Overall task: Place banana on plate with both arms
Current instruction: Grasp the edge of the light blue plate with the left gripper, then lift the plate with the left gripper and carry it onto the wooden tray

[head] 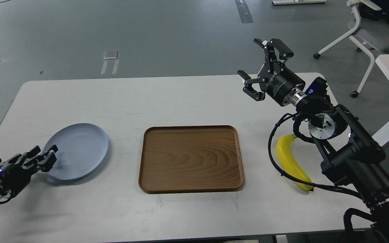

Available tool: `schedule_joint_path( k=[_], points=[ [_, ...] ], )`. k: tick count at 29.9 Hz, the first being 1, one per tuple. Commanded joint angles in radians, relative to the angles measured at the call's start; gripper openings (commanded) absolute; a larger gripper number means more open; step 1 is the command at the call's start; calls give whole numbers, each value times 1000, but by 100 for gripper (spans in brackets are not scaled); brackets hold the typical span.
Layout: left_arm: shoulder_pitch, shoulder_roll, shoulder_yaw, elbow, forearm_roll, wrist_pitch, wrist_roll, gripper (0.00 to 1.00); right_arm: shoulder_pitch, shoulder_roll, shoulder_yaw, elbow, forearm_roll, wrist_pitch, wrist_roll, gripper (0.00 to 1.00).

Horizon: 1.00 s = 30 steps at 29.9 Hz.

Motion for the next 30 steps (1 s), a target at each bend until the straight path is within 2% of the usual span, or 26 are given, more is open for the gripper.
schedule_joint_path(
  k=[1,9,21,30],
  points=[
    [-4,-5,-1,3,-1,-1,-1,0,-2,0,0,0,-1,0,0,100],
    [-9,-23,-3,52,-2,-7,-1,0,-5,3,2,0,-1,-1,2,100],
    [-35,-29,-7,54,5,0,-1,0,-3,2,5,0,-1,-1,2,100],
    [-197,-51,2,15,31,0,-1,0,1,-6,5,0,-1,-1,2,100]
  ],
)
